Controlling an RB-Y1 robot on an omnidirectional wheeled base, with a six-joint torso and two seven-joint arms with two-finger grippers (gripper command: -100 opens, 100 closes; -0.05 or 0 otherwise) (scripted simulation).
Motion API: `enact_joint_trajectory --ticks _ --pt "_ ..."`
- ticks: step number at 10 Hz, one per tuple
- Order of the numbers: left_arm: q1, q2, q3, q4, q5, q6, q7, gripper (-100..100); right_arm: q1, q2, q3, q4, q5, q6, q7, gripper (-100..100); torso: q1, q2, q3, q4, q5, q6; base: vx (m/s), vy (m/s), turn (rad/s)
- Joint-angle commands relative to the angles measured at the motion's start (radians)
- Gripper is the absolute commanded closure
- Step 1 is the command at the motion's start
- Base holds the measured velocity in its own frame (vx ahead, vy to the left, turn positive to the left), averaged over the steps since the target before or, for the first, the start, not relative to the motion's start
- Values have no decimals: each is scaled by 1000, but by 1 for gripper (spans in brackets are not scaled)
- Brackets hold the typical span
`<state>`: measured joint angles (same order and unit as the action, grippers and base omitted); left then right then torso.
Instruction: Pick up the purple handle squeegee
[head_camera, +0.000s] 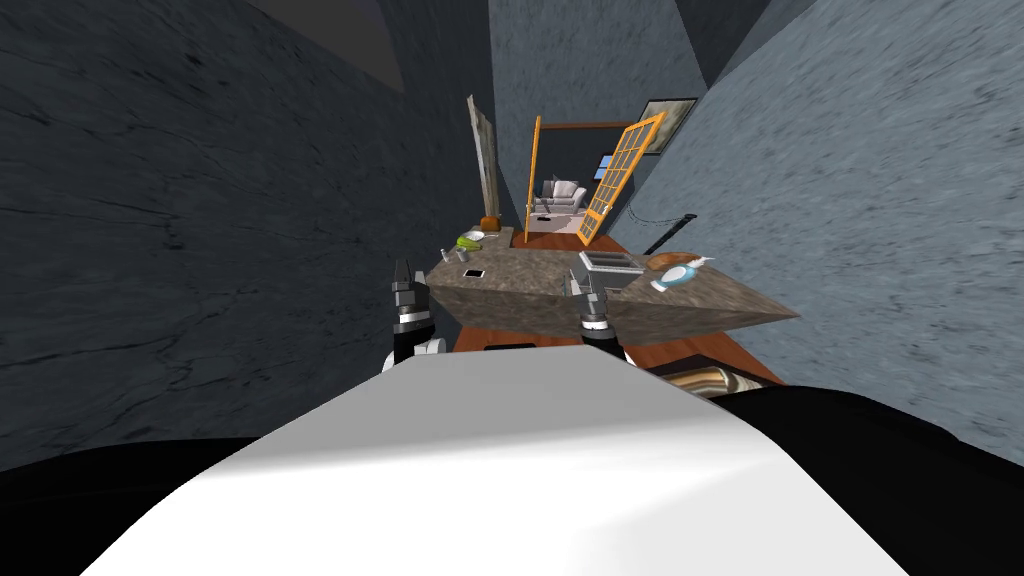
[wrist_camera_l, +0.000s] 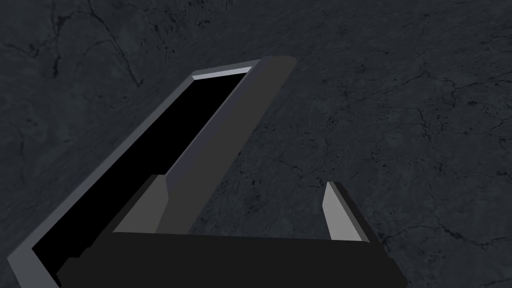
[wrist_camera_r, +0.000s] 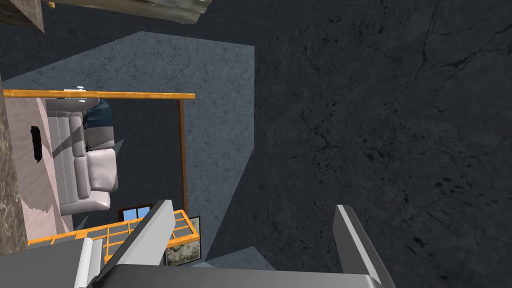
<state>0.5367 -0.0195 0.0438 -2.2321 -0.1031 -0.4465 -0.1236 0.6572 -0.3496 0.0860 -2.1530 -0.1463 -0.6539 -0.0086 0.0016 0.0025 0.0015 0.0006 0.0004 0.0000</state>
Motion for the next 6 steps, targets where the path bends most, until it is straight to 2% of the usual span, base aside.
enact_joint_trajectory --ticks 1,2,3,4,5,6 --pt "0 0 0 0 0 0 0 0 28 -50 15 37 -24 -9 -7 -100 0 0 0 0 0 0 -46 41 59" --pt "0 0 0 0 0 0 0 0 28 -64 15 37 -24 -9 -7 -100 1 1 0 0 0 0 -43 33 21" --pt "0 0 0 0 0 0 0 0 52 -103 29 71 -45 -15 -12 -100 0 1 0 0 0 0 -50 42 63" --pt "0 0 0 0 0 0 0 0 52 -117 29 71 -45 -15 -12 -100 1 1 0 0 0 0 -40 34 32" --pt "0 0 0 0 0 0 0 0 76 -157 44 105 -66 -21 -17 -100 0 1 0 0 0 0 -33 39 72" --pt "0 0 0 0 0 0 0 0 76 -170 44 105 -66 -21 -17 -100 0 0 0 0 0 0 6 15 42"
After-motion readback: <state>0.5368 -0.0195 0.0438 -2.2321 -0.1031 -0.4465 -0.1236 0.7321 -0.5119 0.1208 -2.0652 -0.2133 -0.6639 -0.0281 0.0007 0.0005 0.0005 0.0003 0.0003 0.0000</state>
